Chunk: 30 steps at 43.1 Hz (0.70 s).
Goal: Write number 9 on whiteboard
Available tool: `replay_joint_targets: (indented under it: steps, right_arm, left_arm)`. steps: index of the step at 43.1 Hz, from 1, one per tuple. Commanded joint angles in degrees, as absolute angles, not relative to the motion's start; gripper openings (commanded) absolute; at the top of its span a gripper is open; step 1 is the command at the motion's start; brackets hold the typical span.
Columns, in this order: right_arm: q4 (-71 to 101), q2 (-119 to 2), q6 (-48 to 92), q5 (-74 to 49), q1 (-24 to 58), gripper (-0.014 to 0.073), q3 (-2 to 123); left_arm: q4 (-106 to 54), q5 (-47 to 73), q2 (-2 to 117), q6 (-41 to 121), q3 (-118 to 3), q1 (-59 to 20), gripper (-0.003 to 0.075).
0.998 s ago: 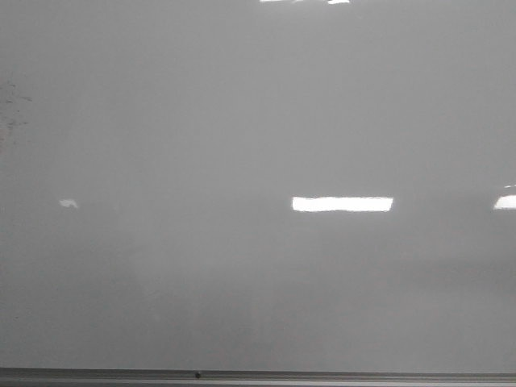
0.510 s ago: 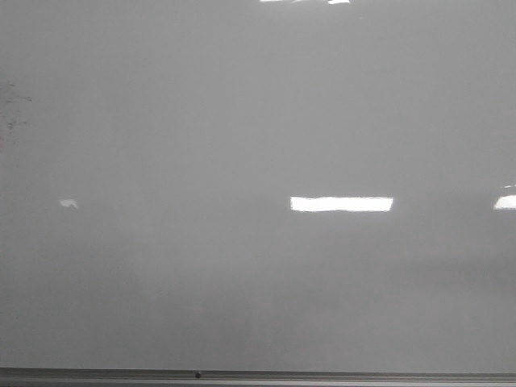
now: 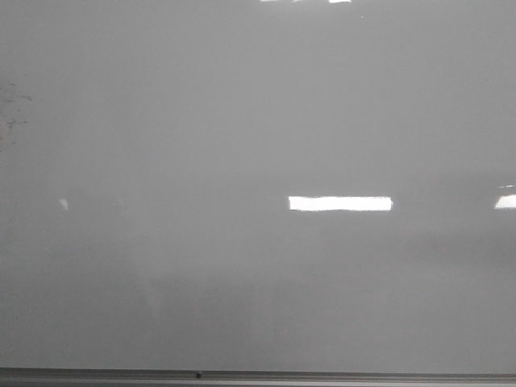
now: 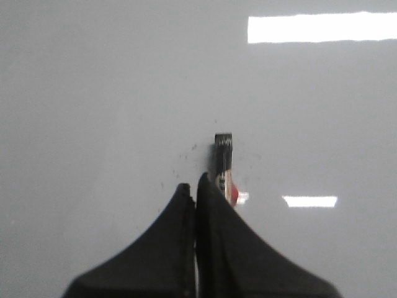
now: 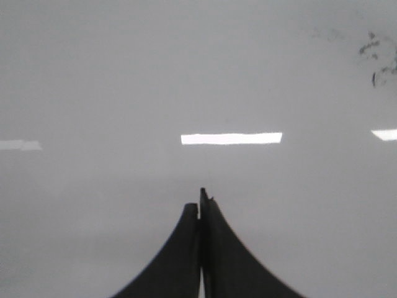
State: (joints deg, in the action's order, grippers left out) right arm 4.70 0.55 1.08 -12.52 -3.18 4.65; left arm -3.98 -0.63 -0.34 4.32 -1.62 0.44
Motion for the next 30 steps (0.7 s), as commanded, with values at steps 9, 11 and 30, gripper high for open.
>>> replay_joint_targets:
  steps: [9, 11, 30]
  right_arm:
    - [4.95, -6.8, 1.08, -20.73, -3.51, -0.0069, 23.27]
    - [4.95, -9.99, 1.08, -20.82, -3.51, -0.0069, 24.67]
    - [4.95, -18.45, 1.08, -18.45, -3.46, 0.0199, 26.97]
  left_arm:
    - [-3.83, 13.0, 7.2, 4.66, -22.85, 0.57, -0.0019]
    - [-3.83, 15.73, 10.64, 4.76, -24.88, 0.57, -0.0019]
    - [-3.83, 17.73, 18.56, 4.76, -27.94, 0.57, 0.0223]
